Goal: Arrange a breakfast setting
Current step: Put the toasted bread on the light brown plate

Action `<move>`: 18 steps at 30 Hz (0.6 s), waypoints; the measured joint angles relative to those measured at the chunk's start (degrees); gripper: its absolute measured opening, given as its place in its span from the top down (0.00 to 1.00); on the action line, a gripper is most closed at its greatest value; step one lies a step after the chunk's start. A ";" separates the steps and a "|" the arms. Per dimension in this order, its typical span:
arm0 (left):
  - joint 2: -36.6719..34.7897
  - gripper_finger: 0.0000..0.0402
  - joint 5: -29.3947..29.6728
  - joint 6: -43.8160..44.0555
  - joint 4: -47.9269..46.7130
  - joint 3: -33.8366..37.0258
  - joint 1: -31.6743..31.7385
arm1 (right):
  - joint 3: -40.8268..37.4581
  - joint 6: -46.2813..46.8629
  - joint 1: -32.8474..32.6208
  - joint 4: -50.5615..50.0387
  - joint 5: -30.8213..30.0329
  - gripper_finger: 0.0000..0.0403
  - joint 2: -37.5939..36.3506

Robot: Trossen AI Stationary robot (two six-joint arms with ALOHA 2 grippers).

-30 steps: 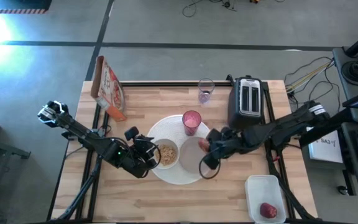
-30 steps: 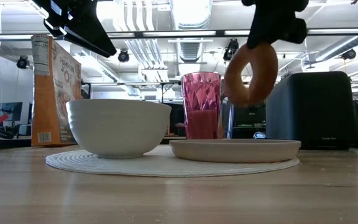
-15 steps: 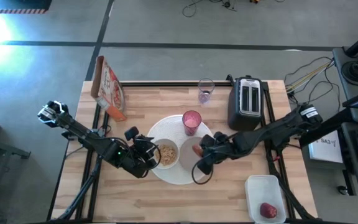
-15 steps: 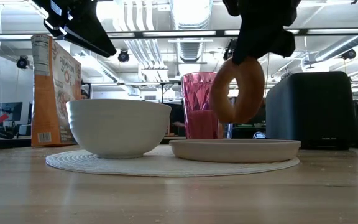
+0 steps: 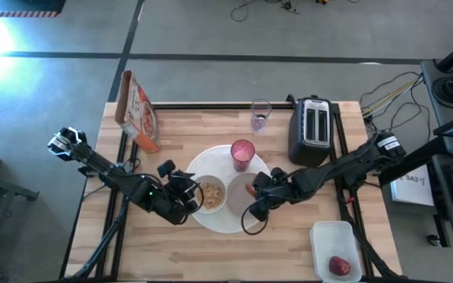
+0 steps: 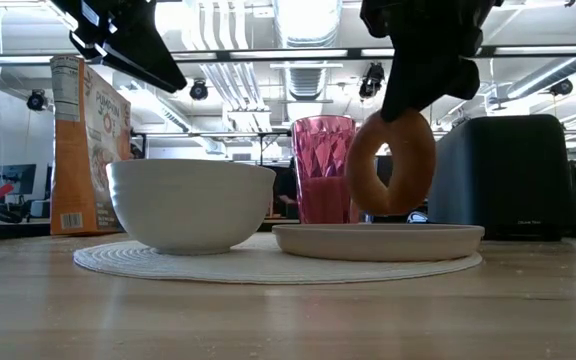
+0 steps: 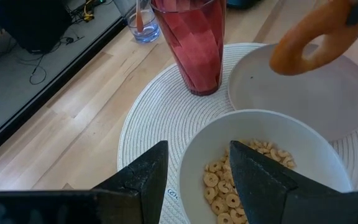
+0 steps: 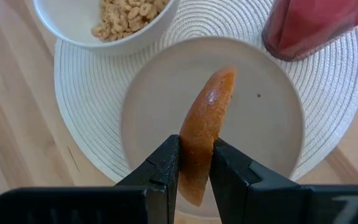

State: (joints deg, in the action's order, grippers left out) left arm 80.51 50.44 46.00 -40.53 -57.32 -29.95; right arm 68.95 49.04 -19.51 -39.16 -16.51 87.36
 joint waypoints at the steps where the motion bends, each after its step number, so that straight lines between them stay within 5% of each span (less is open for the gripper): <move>1: 0.00 0.61 0.00 0.10 -0.02 0.00 0.00 | -0.01 0.00 0.00 0.04 -0.04 0.83 0.10; 18: 0.00 0.61 -0.07 0.15 0.00 0.00 0.00 | -0.87 -0.01 0.02 -2.48 -2.23 0.83 1.00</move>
State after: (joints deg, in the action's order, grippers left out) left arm 80.51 50.37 46.15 -40.54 -57.32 -29.95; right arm 68.08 49.04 -19.49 -41.64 -18.74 88.36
